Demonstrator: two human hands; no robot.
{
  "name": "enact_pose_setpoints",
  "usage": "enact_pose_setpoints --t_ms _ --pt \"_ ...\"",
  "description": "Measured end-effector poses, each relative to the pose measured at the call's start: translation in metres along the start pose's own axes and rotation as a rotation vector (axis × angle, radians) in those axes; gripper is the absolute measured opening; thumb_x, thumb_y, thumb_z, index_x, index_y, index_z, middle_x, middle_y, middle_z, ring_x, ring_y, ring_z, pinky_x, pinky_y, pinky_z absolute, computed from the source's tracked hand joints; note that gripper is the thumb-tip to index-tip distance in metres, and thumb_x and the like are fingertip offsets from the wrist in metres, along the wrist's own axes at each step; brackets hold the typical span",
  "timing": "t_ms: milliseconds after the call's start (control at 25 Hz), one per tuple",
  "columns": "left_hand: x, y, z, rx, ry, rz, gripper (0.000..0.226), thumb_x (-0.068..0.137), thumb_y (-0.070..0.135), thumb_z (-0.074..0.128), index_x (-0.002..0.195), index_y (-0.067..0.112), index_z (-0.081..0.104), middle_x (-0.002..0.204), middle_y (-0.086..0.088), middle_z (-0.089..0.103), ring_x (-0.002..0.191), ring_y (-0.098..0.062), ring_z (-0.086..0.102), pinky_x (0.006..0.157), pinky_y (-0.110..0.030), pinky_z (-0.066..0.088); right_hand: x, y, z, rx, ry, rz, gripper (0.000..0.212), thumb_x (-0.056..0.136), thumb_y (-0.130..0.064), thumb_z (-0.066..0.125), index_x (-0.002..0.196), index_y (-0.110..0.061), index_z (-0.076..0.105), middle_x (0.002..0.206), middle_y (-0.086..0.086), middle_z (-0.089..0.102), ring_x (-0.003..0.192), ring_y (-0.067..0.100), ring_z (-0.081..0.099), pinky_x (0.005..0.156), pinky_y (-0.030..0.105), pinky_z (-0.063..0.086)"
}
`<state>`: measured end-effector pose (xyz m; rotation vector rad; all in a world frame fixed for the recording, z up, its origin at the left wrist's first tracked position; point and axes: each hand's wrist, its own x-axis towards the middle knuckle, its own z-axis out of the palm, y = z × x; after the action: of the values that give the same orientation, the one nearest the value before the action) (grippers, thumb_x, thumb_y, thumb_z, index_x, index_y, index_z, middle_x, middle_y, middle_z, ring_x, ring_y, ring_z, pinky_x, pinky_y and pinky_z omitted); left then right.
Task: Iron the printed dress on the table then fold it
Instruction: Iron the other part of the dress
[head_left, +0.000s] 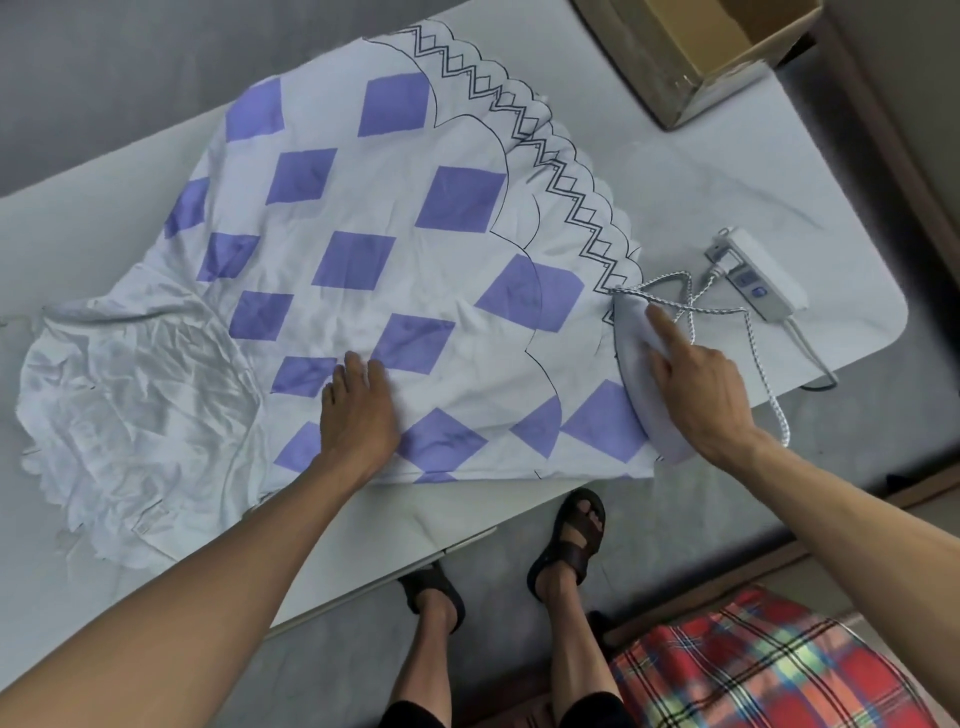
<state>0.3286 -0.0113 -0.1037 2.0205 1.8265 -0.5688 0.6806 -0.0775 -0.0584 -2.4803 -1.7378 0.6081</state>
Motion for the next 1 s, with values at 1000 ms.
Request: enact_pose_setpoints --t_ms 1000 --pt "-0.004 0.045 0.0 -0.106 0.014 0.119 0.077 0.075 0.026 0.073 0.14 0.011 0.035 0.142 -0.019 0.037 0.125 -0.038 0.043 0.098 -0.043 0.042 -0.003 -0.026 -0.014 0.03 -0.095 -0.028 0.053 0.099 -0.024 0.037 0.15 -0.034 0.025 0.085 0.02 0.062 0.074 0.039 0.057 0.061 0.036 0.032"
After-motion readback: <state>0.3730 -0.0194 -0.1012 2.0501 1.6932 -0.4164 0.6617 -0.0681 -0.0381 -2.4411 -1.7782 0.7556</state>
